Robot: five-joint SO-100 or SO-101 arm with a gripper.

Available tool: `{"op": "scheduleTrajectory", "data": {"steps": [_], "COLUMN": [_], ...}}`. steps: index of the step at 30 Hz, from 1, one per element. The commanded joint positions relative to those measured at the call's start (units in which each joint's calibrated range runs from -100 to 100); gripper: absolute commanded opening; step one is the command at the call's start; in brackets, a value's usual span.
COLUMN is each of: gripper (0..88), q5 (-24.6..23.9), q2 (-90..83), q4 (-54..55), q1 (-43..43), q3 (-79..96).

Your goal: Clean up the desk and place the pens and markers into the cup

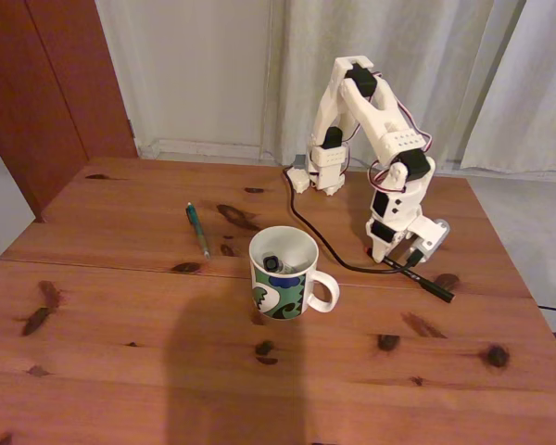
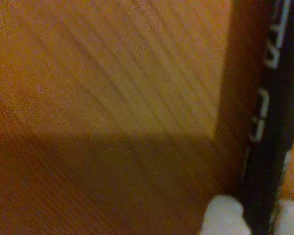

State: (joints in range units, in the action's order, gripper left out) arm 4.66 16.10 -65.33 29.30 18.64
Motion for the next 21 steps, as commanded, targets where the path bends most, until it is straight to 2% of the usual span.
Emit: {"op": "scheduleTrajectory", "data": {"steps": [1, 6, 21], "gripper": [0.7, 0.7, 0.8], "q5": [0.0, 0.4, 2.1], "q2": [-2.1, -7.6, -27.6], "q4": [1.6, 6.0, 8.8], "q1": [-0.7, -2.4, -8.4], "q3": [-1.1, -0.4, 7.7]}}
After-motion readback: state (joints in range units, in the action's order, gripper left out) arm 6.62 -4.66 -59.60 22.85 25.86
